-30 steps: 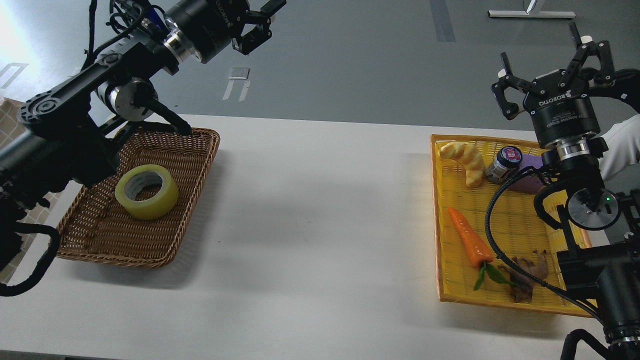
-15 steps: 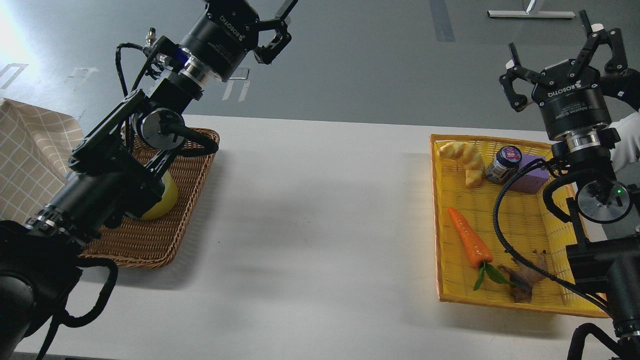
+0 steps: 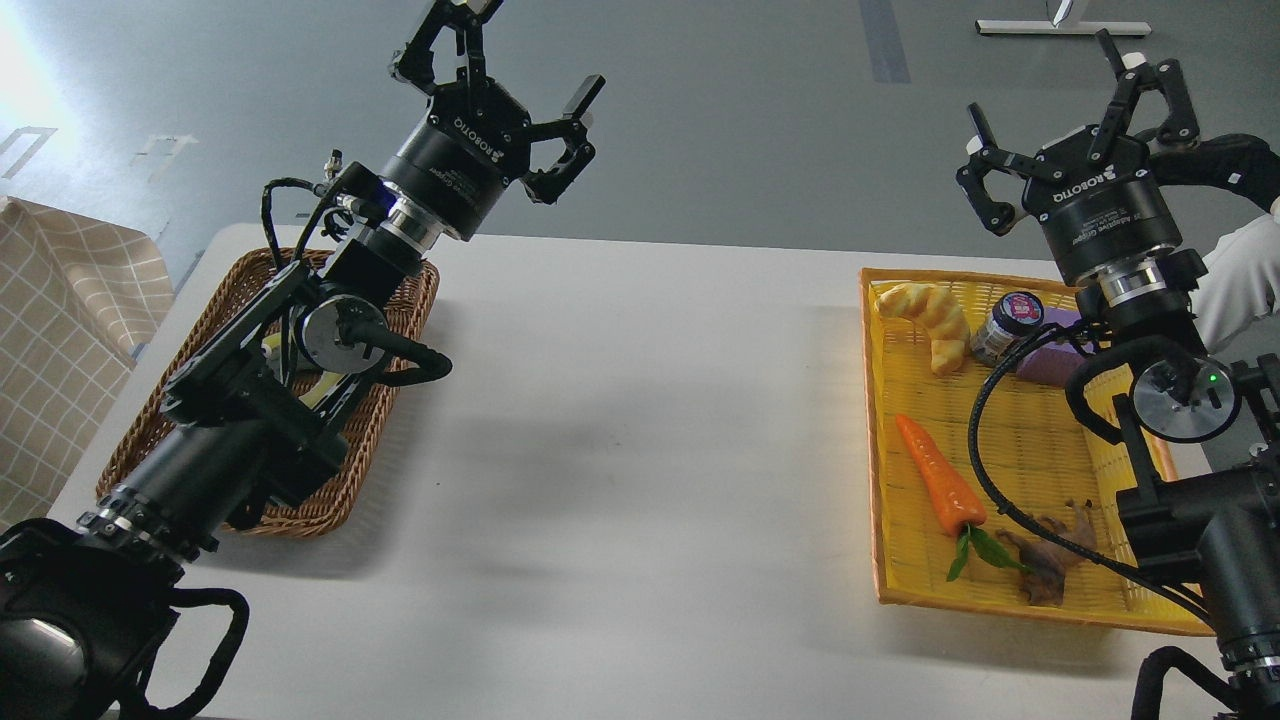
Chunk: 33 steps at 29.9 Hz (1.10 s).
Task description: Place and transfer tape with both arms
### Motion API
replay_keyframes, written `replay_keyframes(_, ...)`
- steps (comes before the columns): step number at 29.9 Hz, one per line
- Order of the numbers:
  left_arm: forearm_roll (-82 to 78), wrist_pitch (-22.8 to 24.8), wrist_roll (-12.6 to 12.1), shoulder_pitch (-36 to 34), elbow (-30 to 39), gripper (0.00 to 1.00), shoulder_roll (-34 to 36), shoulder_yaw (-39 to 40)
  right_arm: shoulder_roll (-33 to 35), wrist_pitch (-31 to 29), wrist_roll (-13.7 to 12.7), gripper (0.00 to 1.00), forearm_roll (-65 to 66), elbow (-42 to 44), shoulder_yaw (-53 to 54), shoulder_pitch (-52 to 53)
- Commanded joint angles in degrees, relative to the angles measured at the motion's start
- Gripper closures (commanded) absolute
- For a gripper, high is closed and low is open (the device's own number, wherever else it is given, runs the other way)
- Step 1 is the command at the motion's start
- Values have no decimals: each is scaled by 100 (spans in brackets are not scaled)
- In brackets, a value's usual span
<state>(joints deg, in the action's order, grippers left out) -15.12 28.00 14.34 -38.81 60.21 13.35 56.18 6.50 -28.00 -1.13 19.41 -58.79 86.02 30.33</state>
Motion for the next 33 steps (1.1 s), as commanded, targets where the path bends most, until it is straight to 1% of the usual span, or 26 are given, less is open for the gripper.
replay_keyframes(1,9,0,17,5,-45,2,1,85,-69,0,7,0,1,-36,-59,-35)
replay_keyframes(3,18,0,25,5,-54,2,1,86,-70,0,-1,0,1,-36,-77,-27)
replay_keyframes(7,26,0,34,5,-89,2,36,252,-44,0,-1,0,36,69,-585,201)
replay_keyframes(10,26,0,25,5,-98,2,53,305,-26,0,-1,0,80,226,-762,316)
replay_keyframes(13,26,0,8,5,-98,2,62,332,-26,0,-1,0,80,411,-806,369)
replay_keyframes(33,18,0,-1,5,-238,2,88,332,-17,0,25,0,72,359,-780,369)
